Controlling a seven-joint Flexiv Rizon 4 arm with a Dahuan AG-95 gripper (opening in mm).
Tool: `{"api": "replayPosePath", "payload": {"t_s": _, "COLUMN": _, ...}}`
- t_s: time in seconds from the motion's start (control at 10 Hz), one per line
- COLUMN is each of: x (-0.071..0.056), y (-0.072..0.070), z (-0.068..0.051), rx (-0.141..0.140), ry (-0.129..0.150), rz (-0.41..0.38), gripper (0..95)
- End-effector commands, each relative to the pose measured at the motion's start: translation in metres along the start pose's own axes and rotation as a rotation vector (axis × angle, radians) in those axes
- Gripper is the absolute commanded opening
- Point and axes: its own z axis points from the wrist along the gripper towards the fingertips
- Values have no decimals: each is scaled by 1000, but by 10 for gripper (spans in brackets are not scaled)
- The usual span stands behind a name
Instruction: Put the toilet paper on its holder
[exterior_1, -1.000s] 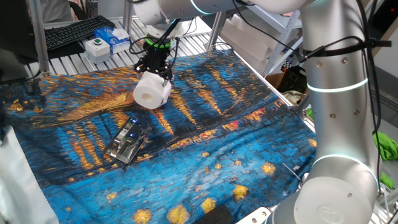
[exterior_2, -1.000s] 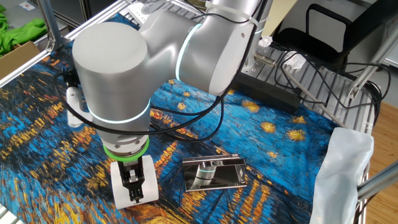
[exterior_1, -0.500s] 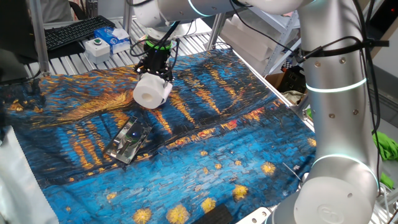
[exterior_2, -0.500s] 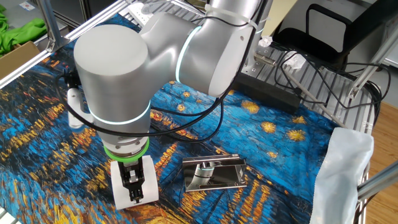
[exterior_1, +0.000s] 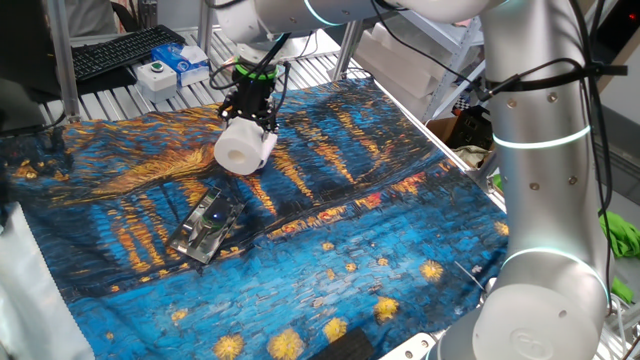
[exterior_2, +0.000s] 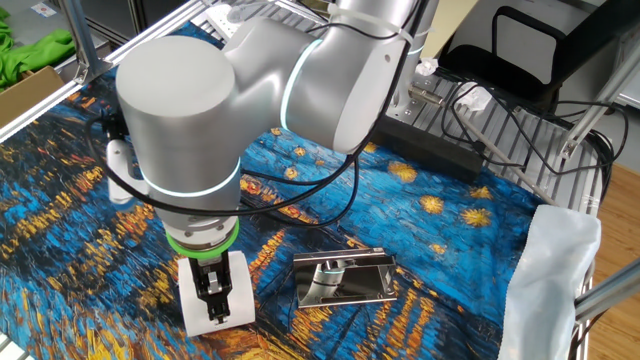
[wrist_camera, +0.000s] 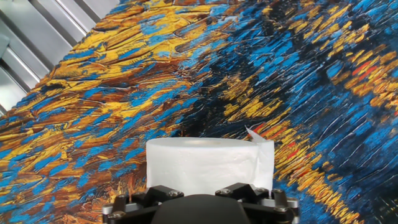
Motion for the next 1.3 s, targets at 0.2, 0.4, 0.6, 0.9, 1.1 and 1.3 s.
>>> {"api": "replayPosePath", "payload": {"t_s": 0.2, "x": 0, "y": 0, "z": 2, "rx": -15, "ry": -17, "rz": -7, "gripper": 0}}
{"api": "replayPosePath", "payload": {"t_s": 0.4, "x": 0, "y": 0, "z": 0, "rx": -16, "ry": -18, "rz": -28, "gripper": 0}}
{"api": "replayPosePath", "payload": {"t_s": 0.6, "x": 1, "y": 0, "z": -5, "rx": -22, "ry": -10, "rz": -51, "gripper": 0}}
{"api": "replayPosePath", "payload": {"t_s": 0.9, "x": 4, "y": -3, "z": -8, "rx": -28, "ry": -5, "rz": -68, "gripper": 0}}
{"api": "replayPosePath", "payload": {"t_s": 1.1, "x": 6, "y": -5, "z": -14, "rx": -27, "ry": -2, "rz": -71, "gripper": 0}}
{"api": "replayPosePath", "payload": {"t_s": 1.3, "x": 9, "y": -7, "z": -18, "rx": -30, "ry": 2, "rz": -62, "gripper": 0}}
